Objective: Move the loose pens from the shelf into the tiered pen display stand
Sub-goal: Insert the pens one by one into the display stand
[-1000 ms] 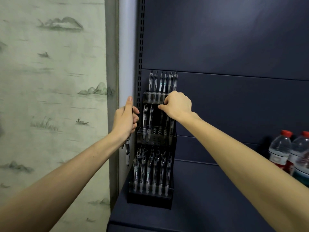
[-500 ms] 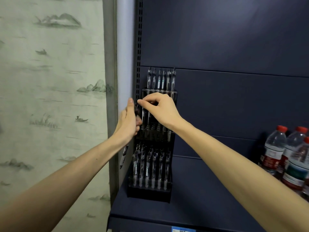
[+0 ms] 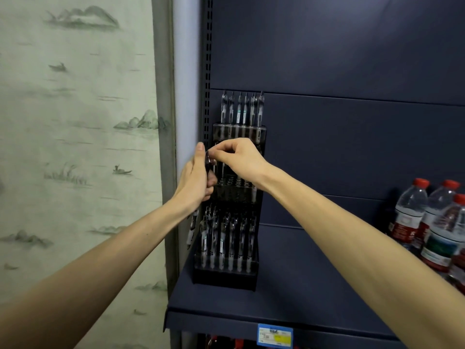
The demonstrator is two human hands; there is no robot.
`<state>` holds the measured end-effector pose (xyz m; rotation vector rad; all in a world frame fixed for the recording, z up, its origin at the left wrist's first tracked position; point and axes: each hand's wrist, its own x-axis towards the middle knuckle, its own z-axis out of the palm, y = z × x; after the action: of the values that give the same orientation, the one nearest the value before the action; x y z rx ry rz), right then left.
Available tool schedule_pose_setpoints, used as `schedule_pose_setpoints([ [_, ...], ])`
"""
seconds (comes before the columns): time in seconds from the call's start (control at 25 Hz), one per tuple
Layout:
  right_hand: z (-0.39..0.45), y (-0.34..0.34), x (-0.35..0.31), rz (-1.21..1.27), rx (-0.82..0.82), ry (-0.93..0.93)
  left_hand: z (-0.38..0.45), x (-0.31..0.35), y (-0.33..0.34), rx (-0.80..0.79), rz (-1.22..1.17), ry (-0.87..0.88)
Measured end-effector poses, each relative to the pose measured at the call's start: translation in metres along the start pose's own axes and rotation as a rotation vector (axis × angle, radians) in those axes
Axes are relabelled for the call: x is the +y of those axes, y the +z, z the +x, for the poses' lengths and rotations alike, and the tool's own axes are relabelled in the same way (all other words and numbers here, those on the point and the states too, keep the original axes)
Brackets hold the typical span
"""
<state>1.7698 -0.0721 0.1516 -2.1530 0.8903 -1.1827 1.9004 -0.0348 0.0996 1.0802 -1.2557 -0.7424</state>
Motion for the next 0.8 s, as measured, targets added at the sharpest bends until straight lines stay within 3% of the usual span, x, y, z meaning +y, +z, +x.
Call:
schedule_pose_setpoints([
  [0.28,0.021,-0.008,-0.017,0.064,0.087,0.065,0.01,0.022,-0.002,-0.027,-0.006,0.014],
  [0.6,0.019,-0.007,-0.015,0.032,-0.043,0.135,0.01,0.016,-0.001,-0.089,-0.113,-0.027],
  [0.8,0.029,-0.01,-0.01,0.089,0.155,0.174,0.015,0.011,0.0,-0.087,-0.107,-0.007],
])
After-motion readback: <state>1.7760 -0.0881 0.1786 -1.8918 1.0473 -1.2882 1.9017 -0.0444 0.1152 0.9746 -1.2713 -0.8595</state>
